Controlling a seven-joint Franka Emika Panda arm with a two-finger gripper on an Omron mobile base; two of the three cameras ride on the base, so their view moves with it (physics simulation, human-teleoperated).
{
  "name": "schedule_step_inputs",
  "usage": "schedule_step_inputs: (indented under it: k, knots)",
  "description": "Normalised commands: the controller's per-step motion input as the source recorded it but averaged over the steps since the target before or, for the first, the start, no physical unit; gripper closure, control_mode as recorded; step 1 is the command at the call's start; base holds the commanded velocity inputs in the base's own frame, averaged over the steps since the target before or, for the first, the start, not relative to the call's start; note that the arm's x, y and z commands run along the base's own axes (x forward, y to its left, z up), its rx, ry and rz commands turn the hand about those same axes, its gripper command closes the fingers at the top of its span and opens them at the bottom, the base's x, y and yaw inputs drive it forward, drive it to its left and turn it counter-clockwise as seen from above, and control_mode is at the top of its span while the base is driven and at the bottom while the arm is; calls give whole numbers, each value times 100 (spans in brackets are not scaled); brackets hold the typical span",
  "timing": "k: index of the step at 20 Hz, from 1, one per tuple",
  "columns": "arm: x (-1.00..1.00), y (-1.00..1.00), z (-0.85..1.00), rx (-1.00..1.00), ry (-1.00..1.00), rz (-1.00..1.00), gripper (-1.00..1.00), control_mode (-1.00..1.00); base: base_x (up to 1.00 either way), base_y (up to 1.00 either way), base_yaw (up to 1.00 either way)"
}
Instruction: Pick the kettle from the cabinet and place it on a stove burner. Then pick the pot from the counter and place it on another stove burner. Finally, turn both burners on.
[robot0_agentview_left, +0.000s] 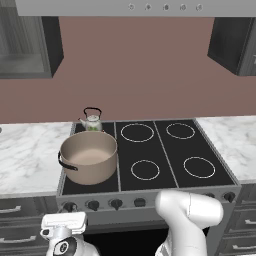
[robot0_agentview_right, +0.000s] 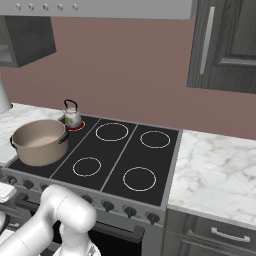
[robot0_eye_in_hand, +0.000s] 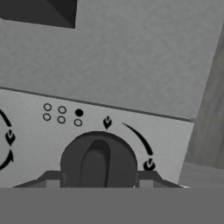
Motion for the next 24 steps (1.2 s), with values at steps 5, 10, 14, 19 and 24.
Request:
schedule_step_inputs:
  k: [5,10,14,19,24]
  knots:
    - [0,-4,0,-21,1,0,100,-100,0,0,0]
    - [0,-2,0,-21,1,0,100,-100,0,0,0]
    - [0,-1,0,-20,0,0,100,-100,0,0,0]
    - [0,0,0,-21,0,0,100,-100,0,0,0]
    - [0,0,0,-22,0,0,100,-100,0,0,0]
